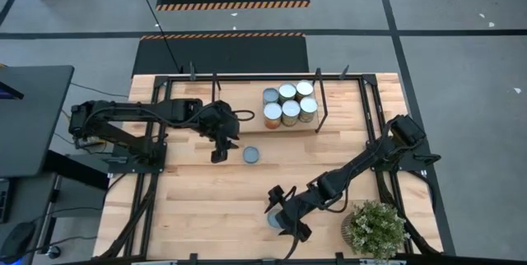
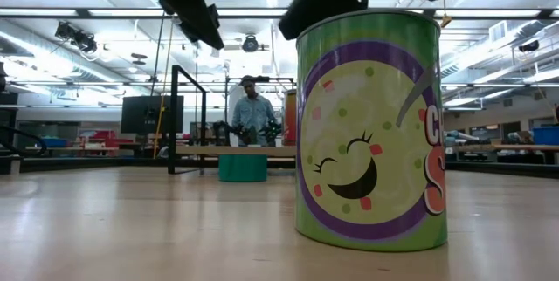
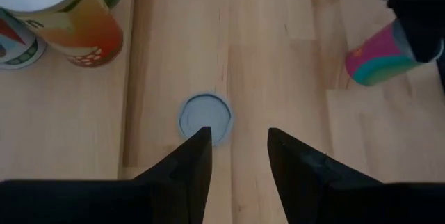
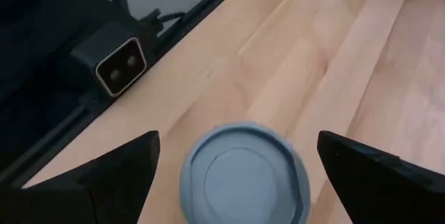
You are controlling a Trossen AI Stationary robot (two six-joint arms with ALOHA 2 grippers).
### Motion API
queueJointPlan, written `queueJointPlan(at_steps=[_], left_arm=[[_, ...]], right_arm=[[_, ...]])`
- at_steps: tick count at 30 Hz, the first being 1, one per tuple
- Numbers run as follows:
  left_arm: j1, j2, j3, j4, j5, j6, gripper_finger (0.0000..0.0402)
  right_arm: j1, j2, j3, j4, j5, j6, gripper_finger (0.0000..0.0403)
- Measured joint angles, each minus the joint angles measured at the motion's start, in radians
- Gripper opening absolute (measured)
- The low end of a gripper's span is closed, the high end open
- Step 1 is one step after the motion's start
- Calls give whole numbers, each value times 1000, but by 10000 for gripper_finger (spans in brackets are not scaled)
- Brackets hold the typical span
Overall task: Pick and place cans onto a shelf
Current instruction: Put the canned chicken soup on the shelf
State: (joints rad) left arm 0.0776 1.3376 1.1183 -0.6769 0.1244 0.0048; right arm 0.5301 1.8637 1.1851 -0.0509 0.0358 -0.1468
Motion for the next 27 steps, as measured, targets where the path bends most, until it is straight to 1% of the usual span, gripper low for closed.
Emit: queueJointPlan(at_steps=[4, 7, 13, 19, 27], left_arm=[[0, 1, 0, 0, 0, -22, 146], [-3, 1, 0, 0, 0, -26, 146], [-3, 1, 0, 0, 0, -23, 146], [-3, 1, 0, 0, 0, -23, 146], [-3, 1, 0, 0, 0, -20, 146]], right_arm=[[-2, 3, 1, -32, 21, 31, 398], [-10, 3, 1, -59, 9, 48, 398], [-25, 3, -19, -54, -2, 59, 393], [-37, 3, -67, 51, -7, 92, 380], [-38, 31, -71, 81, -11, 92, 373]])
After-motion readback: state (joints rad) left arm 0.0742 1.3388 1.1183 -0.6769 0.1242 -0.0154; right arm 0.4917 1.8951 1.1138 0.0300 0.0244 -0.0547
